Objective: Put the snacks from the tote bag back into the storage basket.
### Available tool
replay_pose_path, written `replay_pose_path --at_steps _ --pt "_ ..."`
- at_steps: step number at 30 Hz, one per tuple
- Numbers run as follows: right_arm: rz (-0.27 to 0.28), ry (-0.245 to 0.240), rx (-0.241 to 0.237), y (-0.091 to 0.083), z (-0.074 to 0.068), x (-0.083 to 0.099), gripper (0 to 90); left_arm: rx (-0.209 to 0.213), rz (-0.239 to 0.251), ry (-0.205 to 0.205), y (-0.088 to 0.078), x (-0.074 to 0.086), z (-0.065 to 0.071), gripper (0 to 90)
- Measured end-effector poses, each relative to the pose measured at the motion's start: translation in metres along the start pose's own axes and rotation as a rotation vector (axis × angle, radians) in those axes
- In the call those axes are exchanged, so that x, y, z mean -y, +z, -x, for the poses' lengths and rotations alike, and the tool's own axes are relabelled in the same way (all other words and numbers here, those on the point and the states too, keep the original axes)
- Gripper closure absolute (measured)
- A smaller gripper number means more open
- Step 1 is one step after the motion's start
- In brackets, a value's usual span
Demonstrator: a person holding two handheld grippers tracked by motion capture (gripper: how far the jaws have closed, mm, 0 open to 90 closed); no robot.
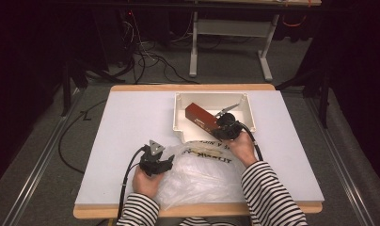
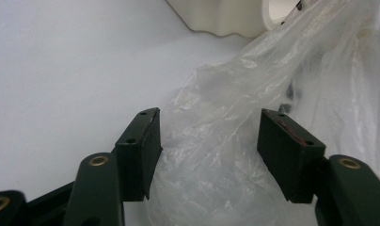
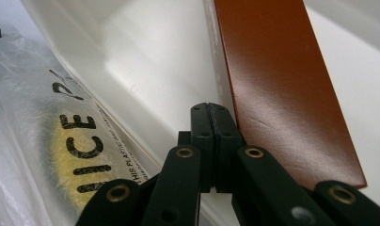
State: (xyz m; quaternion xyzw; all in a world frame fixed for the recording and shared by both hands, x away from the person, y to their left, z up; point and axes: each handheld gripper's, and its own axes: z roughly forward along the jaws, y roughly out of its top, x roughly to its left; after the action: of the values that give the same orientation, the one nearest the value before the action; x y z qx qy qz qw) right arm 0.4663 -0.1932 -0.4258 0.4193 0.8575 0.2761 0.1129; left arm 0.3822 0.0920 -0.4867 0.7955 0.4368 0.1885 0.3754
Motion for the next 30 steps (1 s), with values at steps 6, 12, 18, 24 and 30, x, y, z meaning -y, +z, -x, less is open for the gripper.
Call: replay_pose_path --at_steps 6,12,18,24,30 --pt "-0.013 0.009 0.009 0.0 0.003 0.0 90.0 0.0 0.0 0.0 0.0 0.0 0.0 40.2" --pt "-0.028 0.025 0.022 -0.003 0.008 -0.001 90.0 0.0 0.0 0.0 0.0 0.0 0.0 40.2" --pt "-0.034 0.044 0.042 -0.005 0.016 -0.002 90.0 0.001 0.0 0.0 0.0 0.0 0.0 40.1" --pt "-0.034 0.064 0.054 -0.007 0.021 0.0 90.0 -0.001 0.0 0.002 0.0 0.0 0.0 40.1" --pt "-0.036 0.084 0.06 -0.007 0.024 -0.001 90.0 0.0 0.0 0.001 0.0 0.0 0.0 40.1"
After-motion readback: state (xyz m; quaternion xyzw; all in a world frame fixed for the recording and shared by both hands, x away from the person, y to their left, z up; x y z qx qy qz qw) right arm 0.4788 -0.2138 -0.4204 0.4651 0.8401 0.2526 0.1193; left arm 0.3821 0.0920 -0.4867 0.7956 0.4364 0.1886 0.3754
